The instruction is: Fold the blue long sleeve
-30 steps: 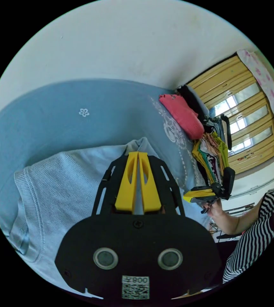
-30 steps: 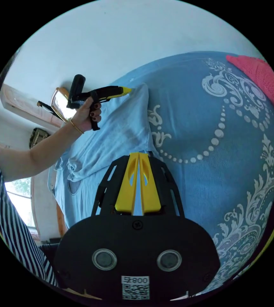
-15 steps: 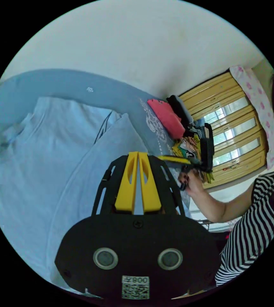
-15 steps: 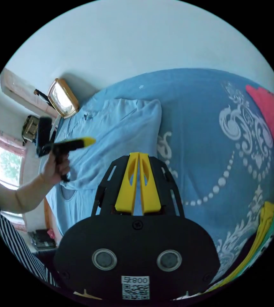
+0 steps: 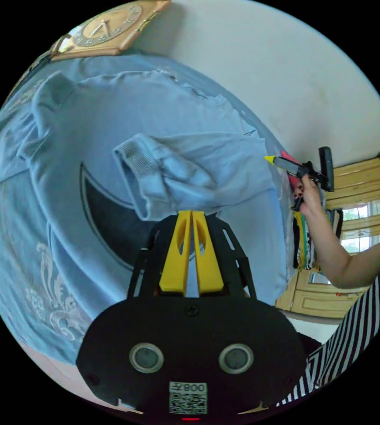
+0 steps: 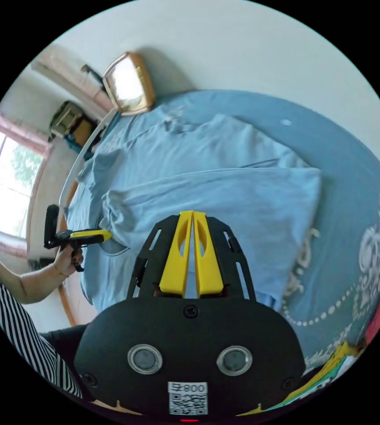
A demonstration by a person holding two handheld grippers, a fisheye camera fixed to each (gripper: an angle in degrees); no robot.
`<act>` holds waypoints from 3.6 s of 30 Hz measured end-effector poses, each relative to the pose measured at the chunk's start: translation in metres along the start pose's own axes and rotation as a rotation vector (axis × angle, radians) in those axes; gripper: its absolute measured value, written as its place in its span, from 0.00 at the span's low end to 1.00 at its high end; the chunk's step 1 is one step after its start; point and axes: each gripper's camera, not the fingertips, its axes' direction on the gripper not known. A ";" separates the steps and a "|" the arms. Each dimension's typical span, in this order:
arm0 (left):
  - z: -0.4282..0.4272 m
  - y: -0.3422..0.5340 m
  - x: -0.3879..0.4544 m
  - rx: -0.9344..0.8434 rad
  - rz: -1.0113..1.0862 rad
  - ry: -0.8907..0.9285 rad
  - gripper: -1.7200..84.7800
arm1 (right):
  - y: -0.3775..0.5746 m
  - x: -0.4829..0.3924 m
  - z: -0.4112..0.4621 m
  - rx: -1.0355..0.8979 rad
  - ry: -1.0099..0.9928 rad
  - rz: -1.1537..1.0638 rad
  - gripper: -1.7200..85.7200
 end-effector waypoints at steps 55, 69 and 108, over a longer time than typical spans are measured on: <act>-0.005 0.193 -0.108 0.131 0.151 -0.106 0.04 | -0.225 -0.036 0.119 -0.382 -0.846 0.188 0.10; -0.010 0.149 0.091 0.222 0.426 -0.092 0.04 | -0.243 0.012 -0.035 -0.192 -0.751 -0.117 0.04; 0.077 0.124 0.202 -0.029 0.252 0.063 0.07 | -0.240 0.063 -0.072 -0.303 -0.295 0.237 0.06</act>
